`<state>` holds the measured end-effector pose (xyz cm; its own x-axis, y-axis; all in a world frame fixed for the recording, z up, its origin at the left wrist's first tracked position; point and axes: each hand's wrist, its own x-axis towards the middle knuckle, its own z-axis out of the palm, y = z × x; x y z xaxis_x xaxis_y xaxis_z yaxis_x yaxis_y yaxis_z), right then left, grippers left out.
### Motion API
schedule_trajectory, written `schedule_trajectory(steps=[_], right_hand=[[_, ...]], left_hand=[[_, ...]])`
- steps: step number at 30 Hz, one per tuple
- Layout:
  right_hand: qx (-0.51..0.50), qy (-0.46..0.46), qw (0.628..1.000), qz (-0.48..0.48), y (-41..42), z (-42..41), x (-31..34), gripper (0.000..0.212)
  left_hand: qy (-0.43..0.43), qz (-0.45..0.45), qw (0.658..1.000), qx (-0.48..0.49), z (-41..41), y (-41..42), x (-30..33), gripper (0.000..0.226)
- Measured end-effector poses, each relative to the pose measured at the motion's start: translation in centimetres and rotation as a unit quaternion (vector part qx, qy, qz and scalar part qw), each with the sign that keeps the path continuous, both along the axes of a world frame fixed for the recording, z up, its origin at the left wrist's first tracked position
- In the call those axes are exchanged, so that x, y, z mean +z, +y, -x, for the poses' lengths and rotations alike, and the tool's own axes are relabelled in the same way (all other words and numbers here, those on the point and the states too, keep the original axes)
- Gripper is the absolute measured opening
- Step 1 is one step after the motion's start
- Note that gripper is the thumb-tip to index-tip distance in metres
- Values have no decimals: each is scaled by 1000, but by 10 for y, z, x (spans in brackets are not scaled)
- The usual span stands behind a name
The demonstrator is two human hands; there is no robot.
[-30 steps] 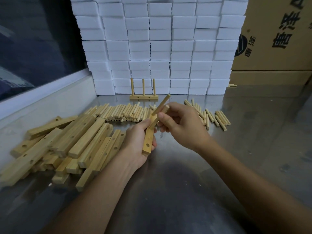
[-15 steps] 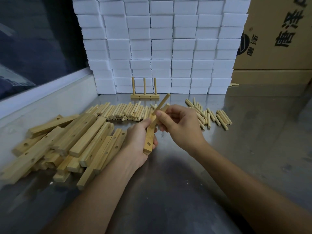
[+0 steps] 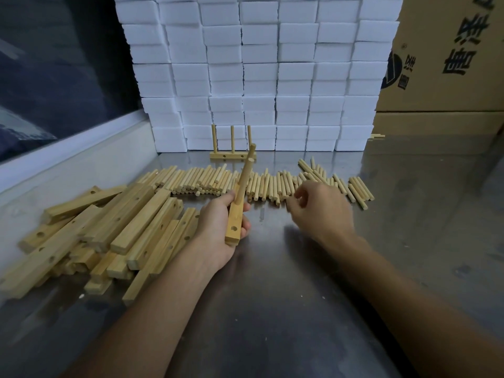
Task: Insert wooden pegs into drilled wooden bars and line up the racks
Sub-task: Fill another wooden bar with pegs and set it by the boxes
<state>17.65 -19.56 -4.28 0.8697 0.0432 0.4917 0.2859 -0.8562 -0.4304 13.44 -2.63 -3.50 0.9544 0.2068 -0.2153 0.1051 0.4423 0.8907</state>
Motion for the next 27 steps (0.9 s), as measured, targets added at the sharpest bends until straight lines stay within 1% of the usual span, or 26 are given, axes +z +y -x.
schedule_trajectory(steps=[2,5,7,13,15,17,19,21,24,27], right_hand=[[-74,25,997,28,-11,-4,2,20],[-123,91,987,54,-19,-7,3,29],[-130,121,982,57,-19,-7,3,31],[-116,155,981,28,-20,-6,4,29],[-122,135,983,17,-20,-6,6,29],[-135,73,988,-11,-20,-7,6,28],[-122,8,991,-62,-21,-9,6,22],[-83,-36,987,-133,-20,-10,6,15],[-23,-67,971,-229,-19,-9,6,16],[2,-66,954,-291,-18,-10,5,7]], left_hand=[[1,-1,1000,1,0,0,0,24],[2,-5,1000,2,0,0,0,24],[2,-8,1000,2,1,-1,1,24],[2,-13,1000,3,3,-1,3,25],[3,-11,1000,4,3,-1,3,24],[3,-8,1000,4,3,-1,3,25],[2,-9,1000,4,3,-1,3,25],[3,-10,1000,5,3,-1,3,25],[4,-6,1000,6,3,-1,3,25],[4,-2,1000,4,4,-1,3,25]])
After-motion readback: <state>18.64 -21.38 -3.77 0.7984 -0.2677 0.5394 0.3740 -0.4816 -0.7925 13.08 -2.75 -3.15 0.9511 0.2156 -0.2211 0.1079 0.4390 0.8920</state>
